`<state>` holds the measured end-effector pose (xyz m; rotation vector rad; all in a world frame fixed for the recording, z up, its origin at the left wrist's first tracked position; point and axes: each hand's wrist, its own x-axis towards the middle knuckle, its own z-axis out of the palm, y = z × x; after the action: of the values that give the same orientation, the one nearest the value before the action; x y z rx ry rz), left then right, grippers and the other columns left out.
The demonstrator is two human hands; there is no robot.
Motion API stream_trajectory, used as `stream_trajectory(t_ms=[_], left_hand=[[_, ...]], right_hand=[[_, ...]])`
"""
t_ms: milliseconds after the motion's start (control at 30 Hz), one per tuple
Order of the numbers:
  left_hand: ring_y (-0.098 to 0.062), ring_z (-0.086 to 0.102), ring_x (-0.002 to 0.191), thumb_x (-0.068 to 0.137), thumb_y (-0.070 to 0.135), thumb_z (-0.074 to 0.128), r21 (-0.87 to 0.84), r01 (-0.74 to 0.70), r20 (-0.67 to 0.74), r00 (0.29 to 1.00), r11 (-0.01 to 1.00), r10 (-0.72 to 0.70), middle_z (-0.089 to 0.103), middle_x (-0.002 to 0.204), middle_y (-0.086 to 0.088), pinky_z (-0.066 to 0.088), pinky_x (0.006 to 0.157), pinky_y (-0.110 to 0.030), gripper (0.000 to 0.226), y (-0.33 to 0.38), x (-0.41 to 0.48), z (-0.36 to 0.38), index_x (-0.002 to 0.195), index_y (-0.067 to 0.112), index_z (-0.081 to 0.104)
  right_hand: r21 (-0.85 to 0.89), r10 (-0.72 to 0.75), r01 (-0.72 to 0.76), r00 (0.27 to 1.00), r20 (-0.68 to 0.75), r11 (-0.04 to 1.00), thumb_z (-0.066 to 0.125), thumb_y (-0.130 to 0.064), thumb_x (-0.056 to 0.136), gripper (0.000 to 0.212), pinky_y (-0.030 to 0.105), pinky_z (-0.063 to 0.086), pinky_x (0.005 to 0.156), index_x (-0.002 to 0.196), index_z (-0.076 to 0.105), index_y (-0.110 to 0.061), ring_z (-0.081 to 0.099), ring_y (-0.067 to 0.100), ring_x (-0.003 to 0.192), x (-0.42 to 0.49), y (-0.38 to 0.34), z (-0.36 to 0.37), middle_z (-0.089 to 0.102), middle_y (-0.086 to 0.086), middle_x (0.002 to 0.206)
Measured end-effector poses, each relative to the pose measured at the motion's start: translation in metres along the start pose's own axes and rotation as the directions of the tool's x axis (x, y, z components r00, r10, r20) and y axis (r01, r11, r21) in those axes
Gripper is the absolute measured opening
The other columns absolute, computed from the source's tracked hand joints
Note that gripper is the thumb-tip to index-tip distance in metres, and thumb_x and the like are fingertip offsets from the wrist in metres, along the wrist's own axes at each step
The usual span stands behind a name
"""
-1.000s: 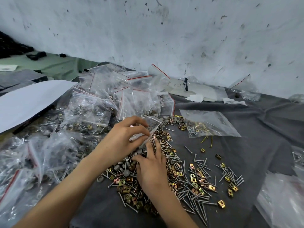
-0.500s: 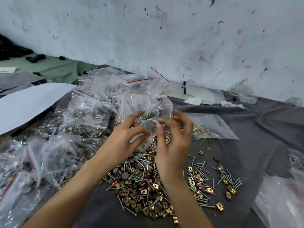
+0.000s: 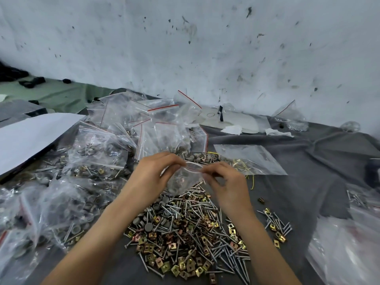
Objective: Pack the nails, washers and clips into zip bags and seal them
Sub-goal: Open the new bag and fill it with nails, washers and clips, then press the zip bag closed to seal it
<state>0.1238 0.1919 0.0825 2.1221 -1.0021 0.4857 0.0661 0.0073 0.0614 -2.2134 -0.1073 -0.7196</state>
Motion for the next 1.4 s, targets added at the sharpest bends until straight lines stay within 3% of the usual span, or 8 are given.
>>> stream_trajectory(t_ms=[233,367,500,667,833,1000,1233,1400], left_hand=[[0.016,0.06,0.081,0.078,0.015,0.073,-0.179,-0.017,-0.045,0.999,0.984,0.009,0.063,0.074,0.022,0.037,0.075,0.003,0.048,0.022,0.014,-0.001,0.118,0.035,0.055],[0.006,0.064,0.086,0.076,0.032,0.069,-0.319,0.03,0.056,0.998,0.947,-0.013,0.069,0.076,0.021,0.035,0.088,0.0,0.052,0.028,0.009,0.01,0.123,0.046,0.05],[0.011,0.063,0.088,0.078,0.018,0.074,-0.298,-0.055,0.119,0.988,0.953,0.094,0.07,0.075,0.022,0.033,0.093,0.0,0.062,0.028,0.002,0.027,0.132,0.039,0.049],[0.009,0.065,0.085,0.076,0.035,0.069,-0.375,0.065,0.153,0.988,0.925,-0.008,0.07,0.082,0.026,0.043,0.084,-0.007,0.05,0.029,-0.008,0.045,0.123,0.046,0.055],[0.001,0.065,0.066,0.081,0.016,0.072,-0.546,0.433,0.311,0.9,0.717,-0.306,0.072,0.074,0.009,0.045,0.061,-0.011,0.014,0.028,-0.028,0.064,0.092,0.025,0.072],[-0.021,0.07,0.066,0.088,0.004,0.059,-0.748,0.476,0.36,0.876,0.462,-0.32,0.072,0.08,-0.013,0.055,0.059,-0.022,0.008,0.044,-0.03,0.069,0.089,0.005,0.066],[-0.011,0.072,0.068,0.092,0.002,0.058,-0.561,0.315,0.244,0.947,0.765,-0.211,0.073,0.076,0.002,0.059,0.065,-0.027,0.021,0.054,-0.034,0.071,0.086,0.021,0.064],[-0.009,0.07,0.058,0.091,0.006,0.061,-0.51,0.293,0.268,0.948,0.809,-0.174,0.072,0.068,0.001,0.056,0.054,-0.022,0.015,0.053,-0.033,0.065,0.086,0.019,0.067]], right_hand=[[0.265,0.037,-0.016,0.996,-0.077,0.964,0.073,-0.006,0.078,0.04,0.012,0.05,0.075,0.097,0.065,-0.04,0.068,0.004,0.081,0.003,-0.016,-0.062,0.071,-0.01,0.083],[0.193,0.049,-0.051,0.999,0.016,0.98,0.074,-0.008,0.076,0.053,0.012,0.047,0.081,0.109,0.062,-0.048,0.067,0.005,0.082,-0.012,-0.012,-0.087,0.07,-0.008,0.078],[0.091,0.111,-0.112,0.994,0.017,0.99,0.075,-0.008,0.076,0.065,0.007,0.04,0.086,0.119,0.056,-0.052,0.065,0.007,0.083,-0.032,0.001,-0.09,0.069,-0.005,0.076],[0.138,0.245,-0.252,0.967,0.064,0.958,0.075,-0.009,0.076,0.048,0.016,0.046,0.084,0.102,0.065,-0.048,0.066,0.005,0.085,-0.047,0.014,-0.089,0.071,-0.007,0.081],[0.119,0.348,-0.356,0.934,0.083,0.927,0.077,-0.007,0.073,0.03,0.016,0.049,0.077,0.079,0.074,-0.036,0.067,0.007,0.082,-0.056,0.017,-0.085,0.072,-0.005,0.085],[-0.174,0.224,-0.208,0.972,0.076,0.962,0.08,-0.017,0.072,0.02,0.008,0.038,0.079,0.086,0.074,-0.03,0.056,-0.002,0.089,-0.054,0.002,-0.074,0.064,-0.021,0.08],[-0.191,0.167,-0.144,0.98,0.108,0.971,0.075,-0.014,0.077,0.01,0.026,0.046,0.081,0.083,0.071,-0.02,0.059,0.006,0.084,-0.047,-0.019,-0.055,0.064,-0.013,0.08],[-0.219,0.147,-0.114,0.979,0.141,0.969,0.074,-0.013,0.078,0.009,0.026,0.046,0.08,0.084,0.071,-0.02,0.059,0.008,0.085,-0.05,-0.02,-0.056,0.064,-0.012,0.081]])
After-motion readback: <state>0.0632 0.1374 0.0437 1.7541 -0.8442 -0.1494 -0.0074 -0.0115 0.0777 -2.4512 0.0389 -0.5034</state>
